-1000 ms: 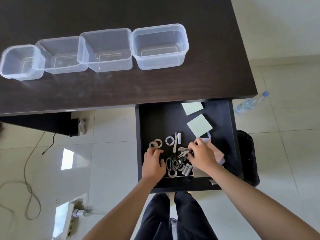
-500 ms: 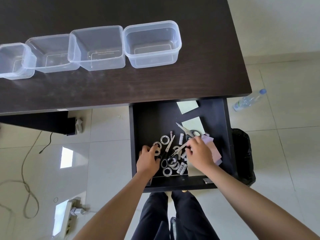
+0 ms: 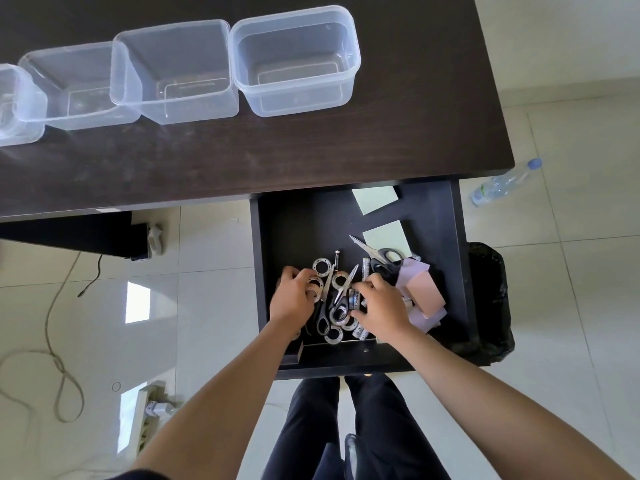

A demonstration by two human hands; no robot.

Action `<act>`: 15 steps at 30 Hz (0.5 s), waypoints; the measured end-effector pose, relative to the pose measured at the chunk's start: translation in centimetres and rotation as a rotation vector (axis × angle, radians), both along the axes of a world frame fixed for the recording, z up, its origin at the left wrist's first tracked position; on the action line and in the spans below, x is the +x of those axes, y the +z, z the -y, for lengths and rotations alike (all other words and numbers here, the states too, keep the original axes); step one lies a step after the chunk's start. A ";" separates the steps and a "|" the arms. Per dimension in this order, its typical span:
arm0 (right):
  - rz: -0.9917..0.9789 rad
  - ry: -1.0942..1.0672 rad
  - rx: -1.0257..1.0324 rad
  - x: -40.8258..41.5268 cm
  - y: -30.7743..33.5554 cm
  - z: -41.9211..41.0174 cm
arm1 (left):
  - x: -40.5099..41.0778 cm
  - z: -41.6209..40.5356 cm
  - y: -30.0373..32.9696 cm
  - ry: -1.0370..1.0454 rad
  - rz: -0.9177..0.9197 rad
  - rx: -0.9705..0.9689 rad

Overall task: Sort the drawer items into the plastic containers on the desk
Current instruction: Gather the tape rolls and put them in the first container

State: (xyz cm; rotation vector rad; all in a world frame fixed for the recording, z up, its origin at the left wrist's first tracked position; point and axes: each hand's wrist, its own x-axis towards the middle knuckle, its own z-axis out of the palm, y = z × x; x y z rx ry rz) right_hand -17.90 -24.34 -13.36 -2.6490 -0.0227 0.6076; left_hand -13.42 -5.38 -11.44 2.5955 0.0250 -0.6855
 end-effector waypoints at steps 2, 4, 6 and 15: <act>0.017 -0.017 0.025 0.1 -0.3 -0.2 | 0.4 -0.1 -0.1 -0.006 -0.011 -0.001; 0.036 -0.038 0.048 0.1 -0.5 -0.3 | 0.6 0.0 -0.3 -0.014 -0.008 -0.005; 0.100 -0.057 0.085 0.0 -0.7 -0.4 | 0.8 0.1 -0.4 -0.006 -0.018 -0.014; 0.414 -0.046 0.207 0.2 -0.8 -1.0 | 0.5 0.1 0.0 0.069 -0.037 -0.030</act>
